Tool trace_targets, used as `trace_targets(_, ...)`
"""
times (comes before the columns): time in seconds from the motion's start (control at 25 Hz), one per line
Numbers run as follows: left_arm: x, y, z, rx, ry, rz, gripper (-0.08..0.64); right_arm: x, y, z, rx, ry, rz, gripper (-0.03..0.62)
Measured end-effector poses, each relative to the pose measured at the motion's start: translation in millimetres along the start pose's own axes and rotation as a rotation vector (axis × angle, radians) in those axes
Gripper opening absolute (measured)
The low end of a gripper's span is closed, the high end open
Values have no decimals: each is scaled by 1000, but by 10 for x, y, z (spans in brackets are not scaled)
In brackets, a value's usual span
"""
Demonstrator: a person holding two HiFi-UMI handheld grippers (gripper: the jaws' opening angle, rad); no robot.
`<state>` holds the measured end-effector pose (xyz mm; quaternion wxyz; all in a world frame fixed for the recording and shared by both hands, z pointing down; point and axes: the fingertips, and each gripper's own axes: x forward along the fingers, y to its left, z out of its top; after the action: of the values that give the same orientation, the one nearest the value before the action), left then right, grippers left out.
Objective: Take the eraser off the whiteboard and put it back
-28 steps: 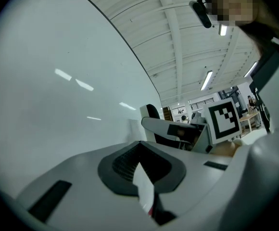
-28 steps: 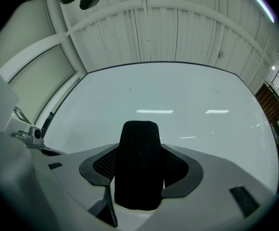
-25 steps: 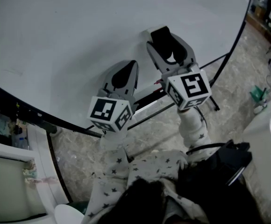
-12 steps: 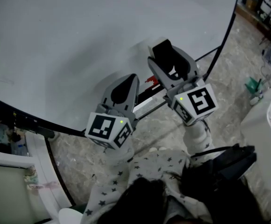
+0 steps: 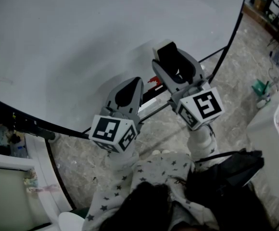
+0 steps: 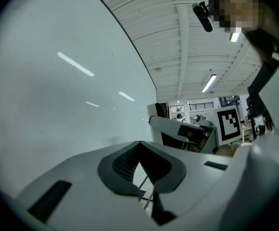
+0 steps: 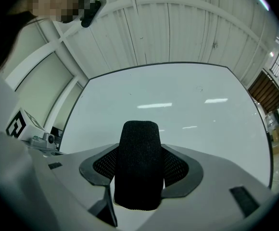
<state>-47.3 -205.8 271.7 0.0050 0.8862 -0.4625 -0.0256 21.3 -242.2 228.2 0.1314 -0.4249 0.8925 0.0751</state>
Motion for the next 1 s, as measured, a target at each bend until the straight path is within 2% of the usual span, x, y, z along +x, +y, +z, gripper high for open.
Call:
trace_targets(0.72,-9,12,108,-1,-38,5,2,36,-38,115,-3,-49,9,258)
trace_targets(1.0,83,284,254,7,-61,26,0,467,-59,184,-21,-90,27,259)
